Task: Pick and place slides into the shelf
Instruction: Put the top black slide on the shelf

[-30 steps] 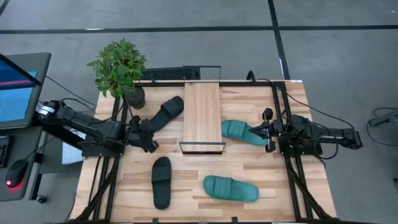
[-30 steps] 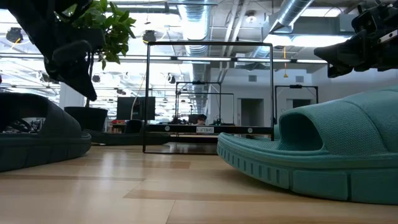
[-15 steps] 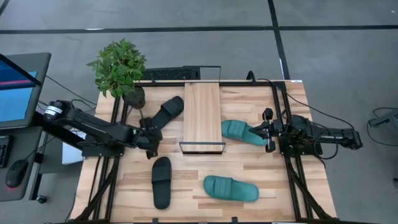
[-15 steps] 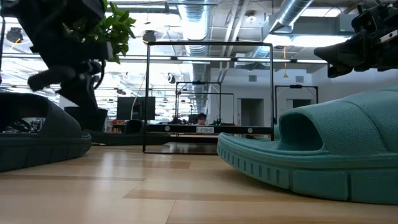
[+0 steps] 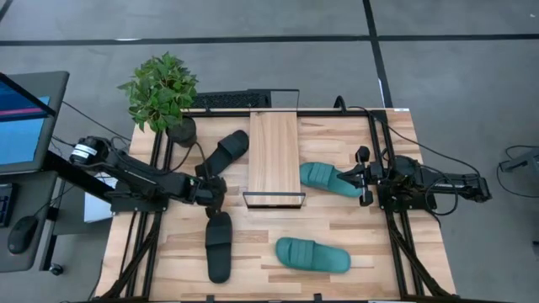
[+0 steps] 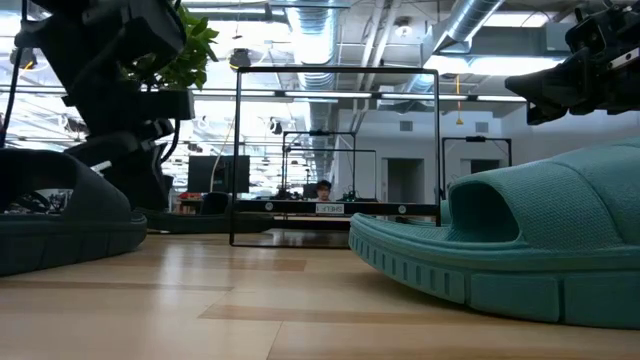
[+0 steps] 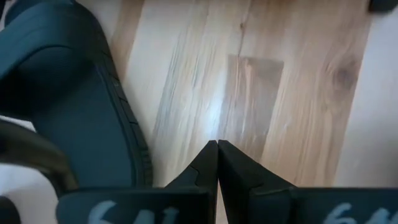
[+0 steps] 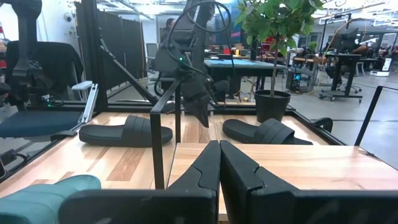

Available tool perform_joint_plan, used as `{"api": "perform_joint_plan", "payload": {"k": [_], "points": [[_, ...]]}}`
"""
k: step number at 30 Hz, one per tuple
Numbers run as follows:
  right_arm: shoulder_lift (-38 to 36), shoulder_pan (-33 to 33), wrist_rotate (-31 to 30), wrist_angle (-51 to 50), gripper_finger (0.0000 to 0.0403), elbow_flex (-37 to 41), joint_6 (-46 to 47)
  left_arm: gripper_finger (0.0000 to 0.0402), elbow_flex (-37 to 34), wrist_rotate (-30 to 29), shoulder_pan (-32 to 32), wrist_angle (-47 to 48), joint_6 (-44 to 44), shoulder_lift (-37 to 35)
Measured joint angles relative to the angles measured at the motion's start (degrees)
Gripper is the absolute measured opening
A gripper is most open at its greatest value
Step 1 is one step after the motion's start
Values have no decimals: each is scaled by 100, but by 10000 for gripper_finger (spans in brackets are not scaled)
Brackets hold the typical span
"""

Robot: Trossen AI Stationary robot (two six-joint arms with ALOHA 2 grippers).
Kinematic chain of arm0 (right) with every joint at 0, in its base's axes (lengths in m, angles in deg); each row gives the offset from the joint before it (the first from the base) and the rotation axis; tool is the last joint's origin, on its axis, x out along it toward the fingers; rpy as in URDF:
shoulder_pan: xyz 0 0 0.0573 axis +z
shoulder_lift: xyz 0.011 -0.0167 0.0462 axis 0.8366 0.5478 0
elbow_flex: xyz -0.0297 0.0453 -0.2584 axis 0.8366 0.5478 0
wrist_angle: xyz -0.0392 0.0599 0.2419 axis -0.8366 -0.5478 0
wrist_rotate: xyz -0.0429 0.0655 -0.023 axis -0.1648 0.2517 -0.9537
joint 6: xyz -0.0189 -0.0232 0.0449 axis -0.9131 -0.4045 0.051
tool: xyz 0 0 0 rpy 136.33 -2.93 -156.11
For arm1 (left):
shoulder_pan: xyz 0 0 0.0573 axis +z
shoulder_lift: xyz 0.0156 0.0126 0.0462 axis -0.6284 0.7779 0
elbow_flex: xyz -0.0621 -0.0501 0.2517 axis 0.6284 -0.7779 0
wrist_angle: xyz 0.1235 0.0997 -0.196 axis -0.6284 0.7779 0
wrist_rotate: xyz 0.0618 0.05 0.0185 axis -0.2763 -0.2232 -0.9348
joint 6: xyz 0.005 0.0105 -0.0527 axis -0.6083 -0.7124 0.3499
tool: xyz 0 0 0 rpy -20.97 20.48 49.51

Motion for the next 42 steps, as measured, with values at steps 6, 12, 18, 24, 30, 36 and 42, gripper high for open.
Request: {"api": "perform_joint_plan", "payload": {"k": [6,12,18,24,30,36,42], "points": [[-1,0,0,0,0,2,0,0,55,-83,32,87,623,-9],[0,1,1,0,0,0,-1,1,55,-237,350,826,1092,-9],[0,0,0,-1,0,0,0,20,55,-60,669,821,1073,-9],[1,0,0,0,0,0,0,44,227,-39,675,867,620,-11],[1,-1,1,0,0,1,0,73,466,-85,675,1094,-66,-13],[-1,0,1,0,0,0,0,104,601,-92,675,1581,-942,-13],[-1,2,0,0,0,0,0,131,569,-130,675,1484,-1704,63]]}}
